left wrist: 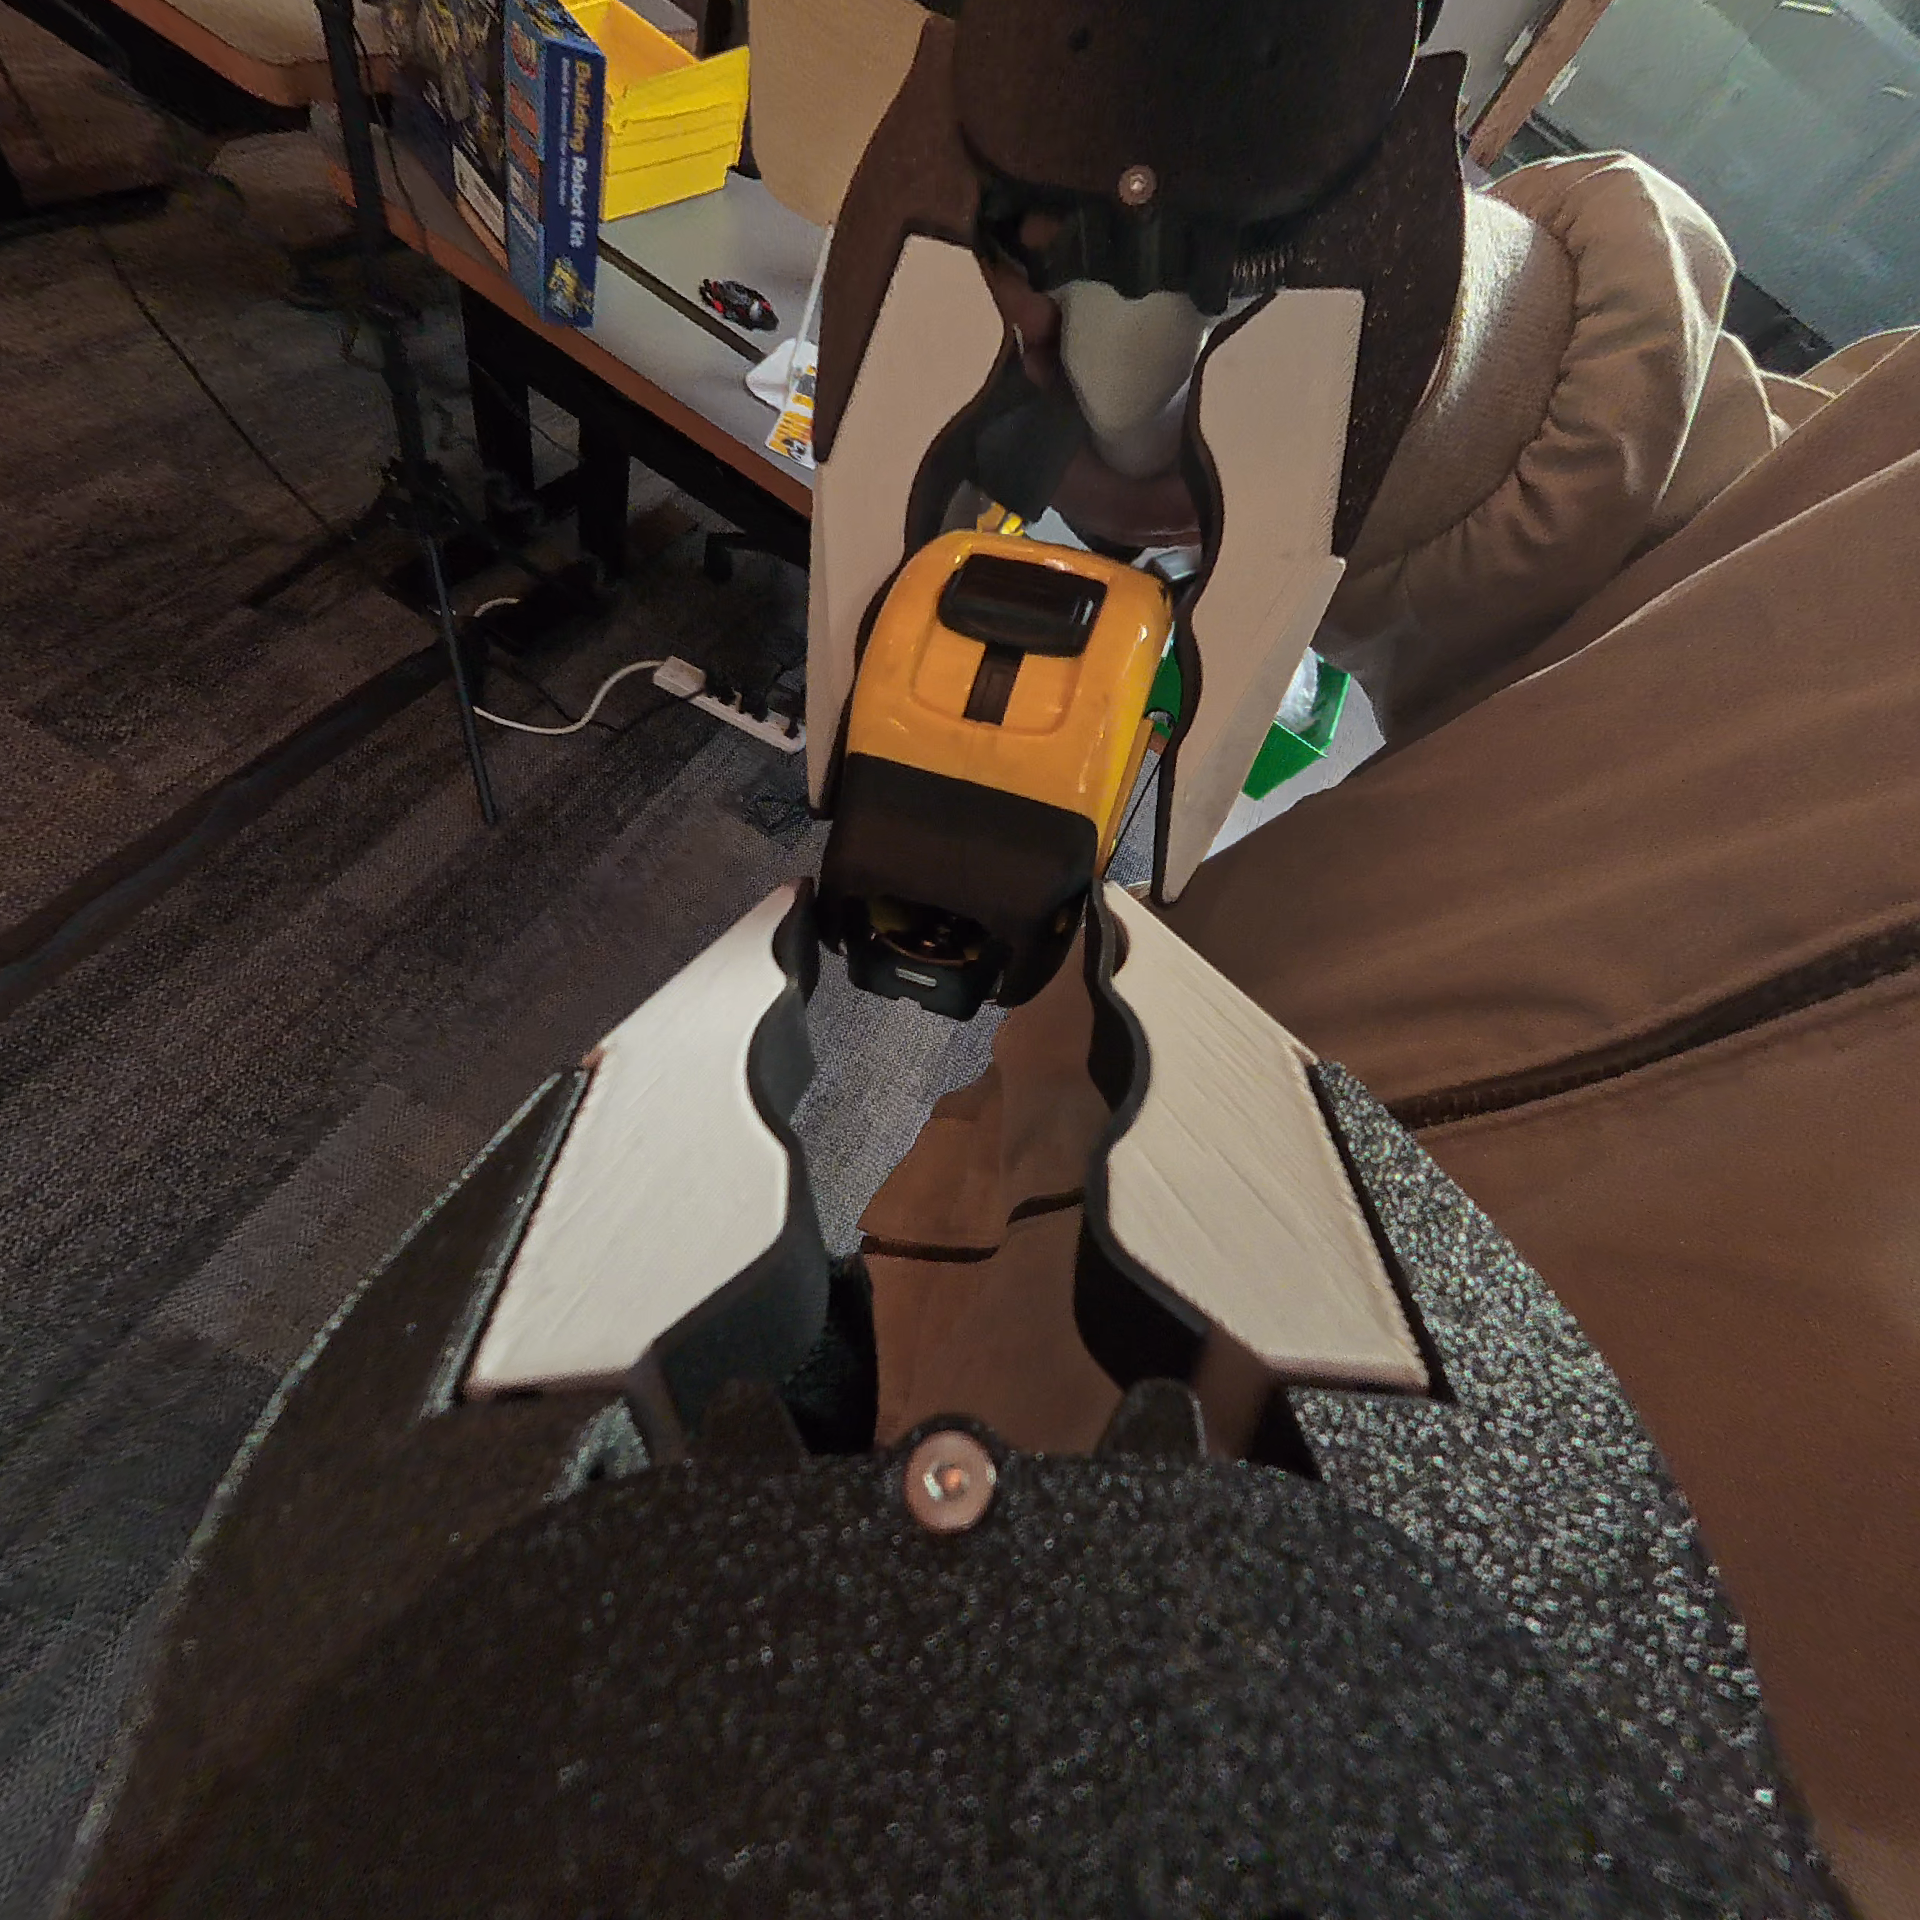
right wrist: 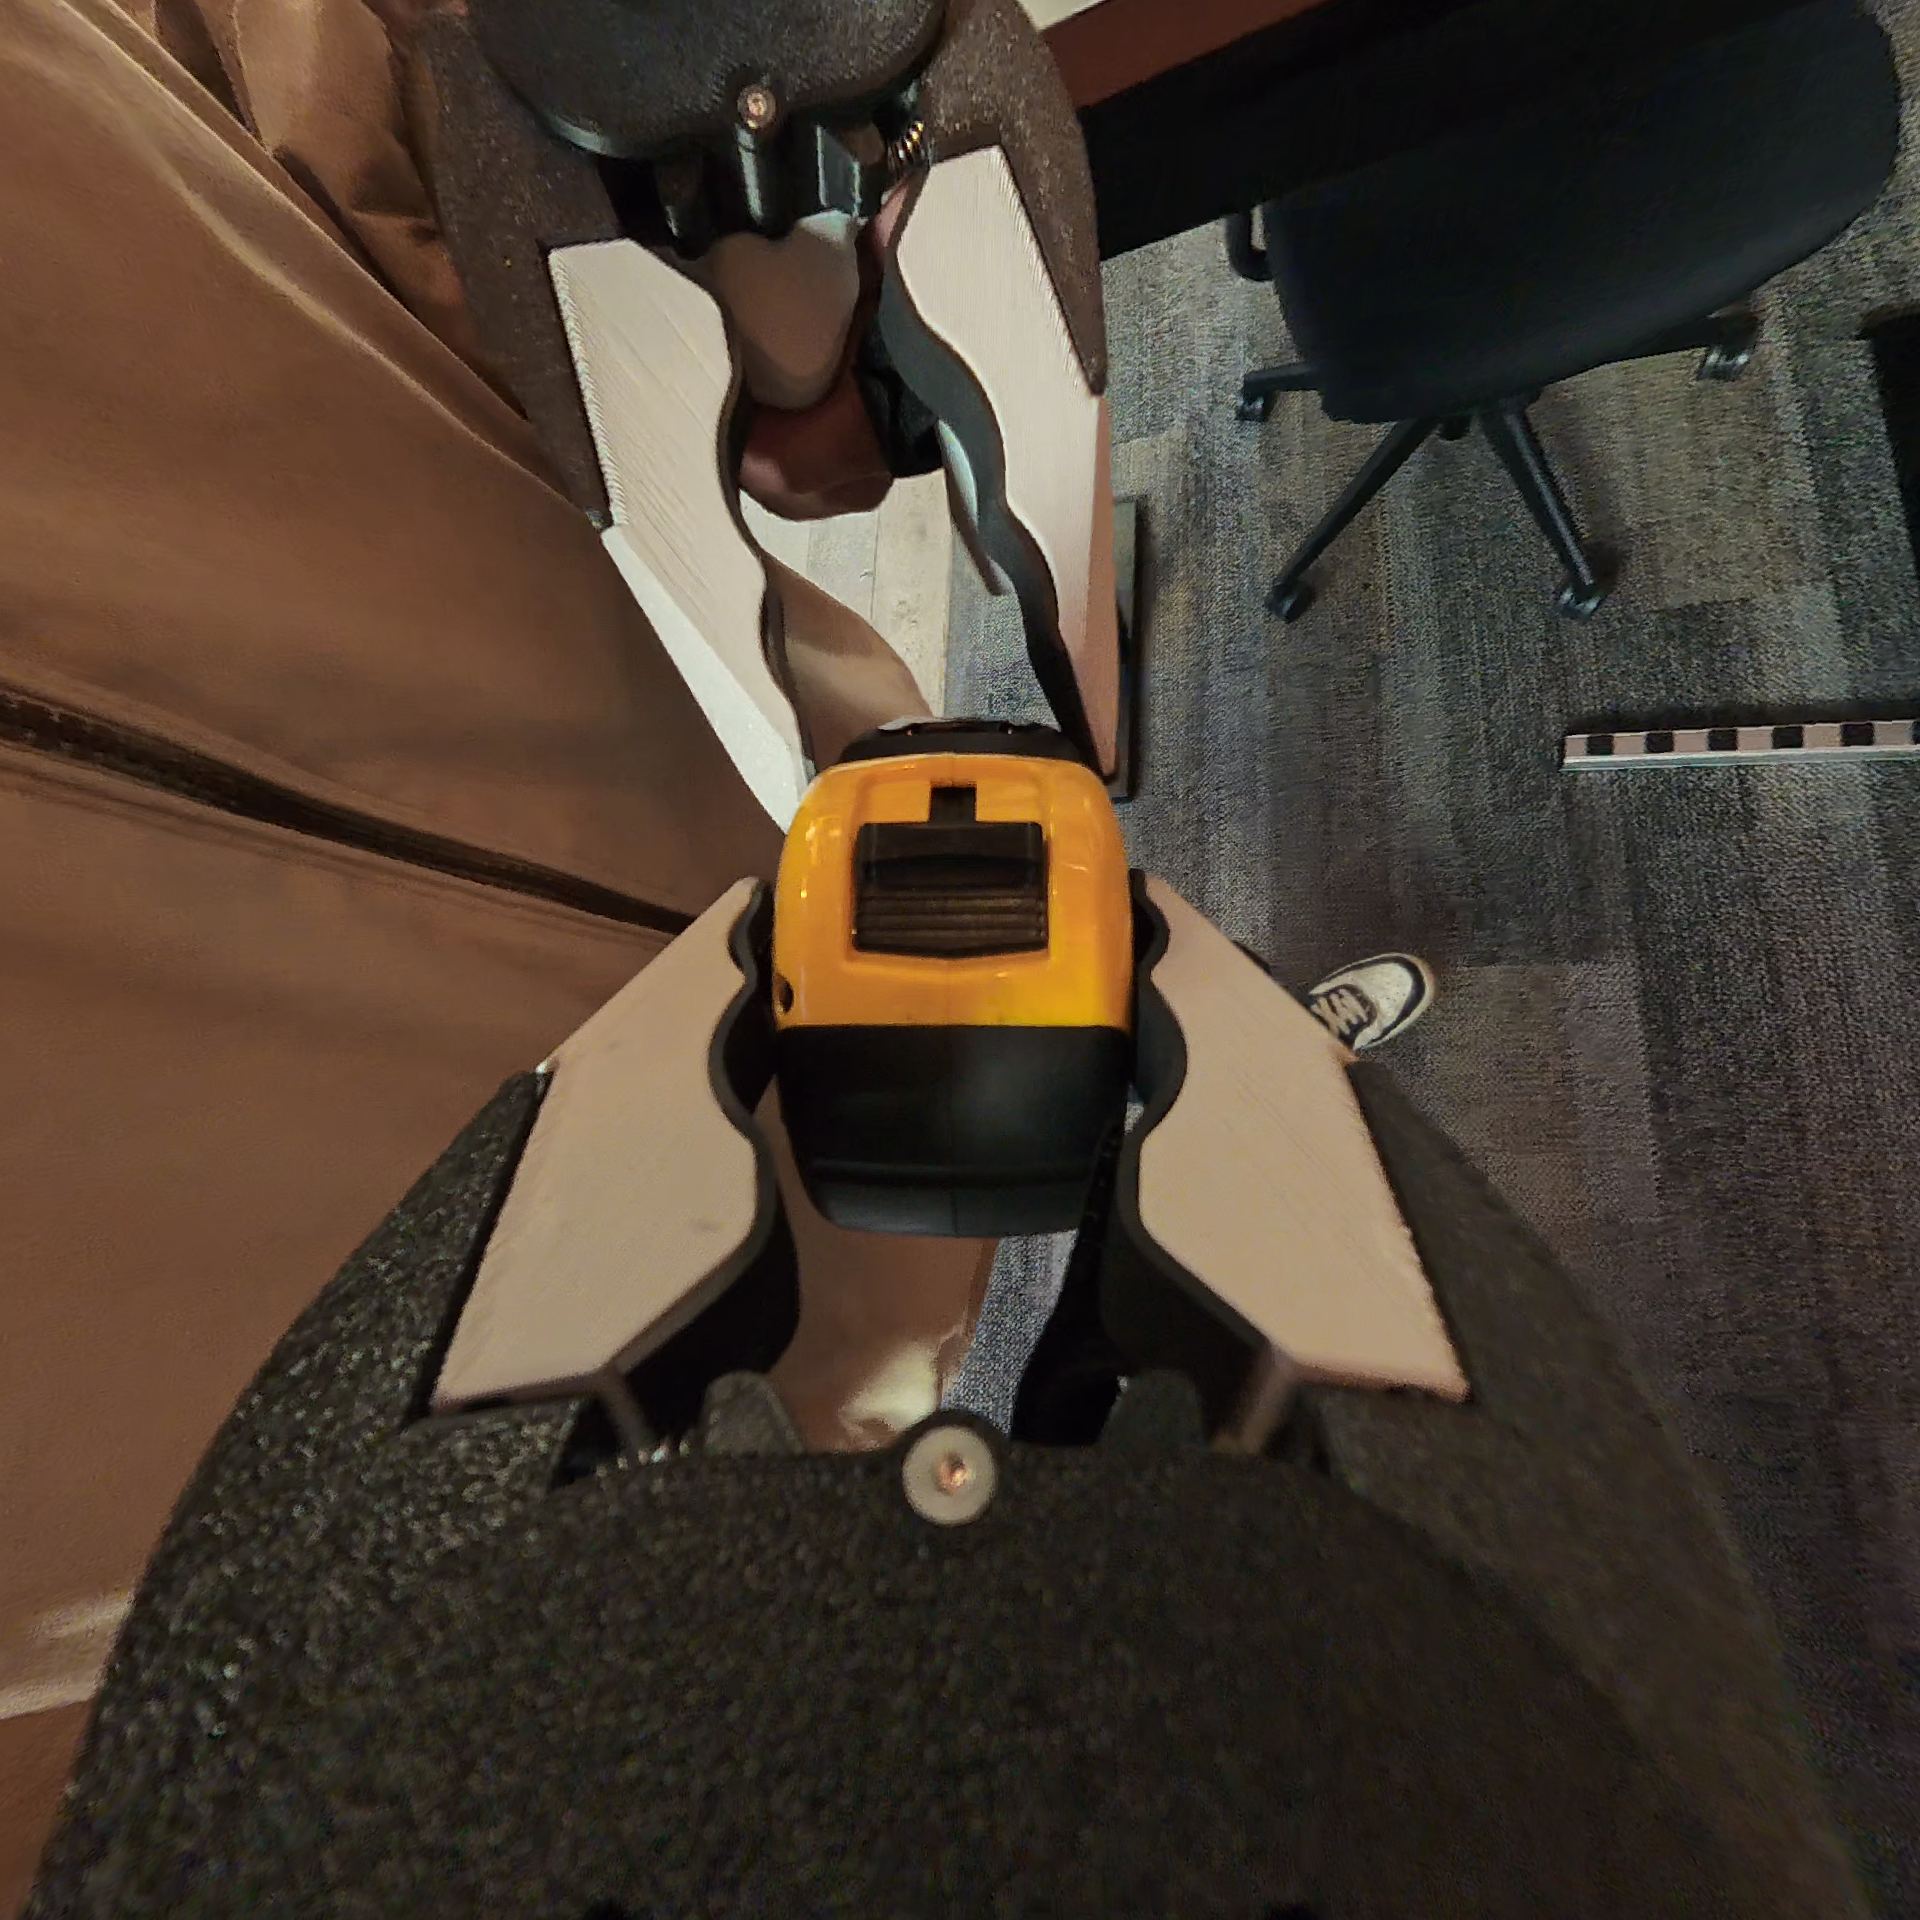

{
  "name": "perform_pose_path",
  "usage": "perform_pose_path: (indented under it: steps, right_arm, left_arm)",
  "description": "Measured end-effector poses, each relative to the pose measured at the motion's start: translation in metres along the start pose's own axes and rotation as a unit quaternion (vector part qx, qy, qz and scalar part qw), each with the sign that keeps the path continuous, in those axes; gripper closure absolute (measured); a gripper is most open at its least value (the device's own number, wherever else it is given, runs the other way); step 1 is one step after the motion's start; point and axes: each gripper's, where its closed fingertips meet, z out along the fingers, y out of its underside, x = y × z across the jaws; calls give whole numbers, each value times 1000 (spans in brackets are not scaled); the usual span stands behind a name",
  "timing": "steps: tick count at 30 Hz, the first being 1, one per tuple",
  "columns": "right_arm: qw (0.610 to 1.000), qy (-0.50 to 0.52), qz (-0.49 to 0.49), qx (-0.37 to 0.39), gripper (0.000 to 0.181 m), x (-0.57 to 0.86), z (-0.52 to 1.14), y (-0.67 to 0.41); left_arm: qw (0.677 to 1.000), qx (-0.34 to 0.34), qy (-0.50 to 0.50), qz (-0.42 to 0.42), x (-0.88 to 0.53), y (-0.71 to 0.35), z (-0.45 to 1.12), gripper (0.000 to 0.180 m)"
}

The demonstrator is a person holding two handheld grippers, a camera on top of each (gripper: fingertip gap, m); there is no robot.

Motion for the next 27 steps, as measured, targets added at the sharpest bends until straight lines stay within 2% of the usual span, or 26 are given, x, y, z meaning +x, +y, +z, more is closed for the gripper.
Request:
perform_pose_path:
  steps: [6,10,15,20,24,27]
  right_arm:
    - [1000,2,-19,-24,114,155,-11,-70]
    - [998,-51,-39,-10,114,256,-17,-145]
    - [986,-89,-134,-35,114,401,-9,-251]
    - [956,-103,-262,-78,114,554,15,-357]
    - [939,-148,-303,-63,114,648,35,-433]
    - [928,-168,-328,-47,114,699,49,-473]
  left_arm:
    - [1000,14,-11,0,-158,-66,-11,129]
    - [999,30,-36,-21,-268,-119,-41,130]
    - [987,61,-150,-10,-428,-181,-94,130]
    - [956,67,-285,18,-597,-232,-152,129]
    - [935,71,-349,-6,-704,-263,-196,130]
    - [923,39,-382,-10,-763,-279,-220,129]
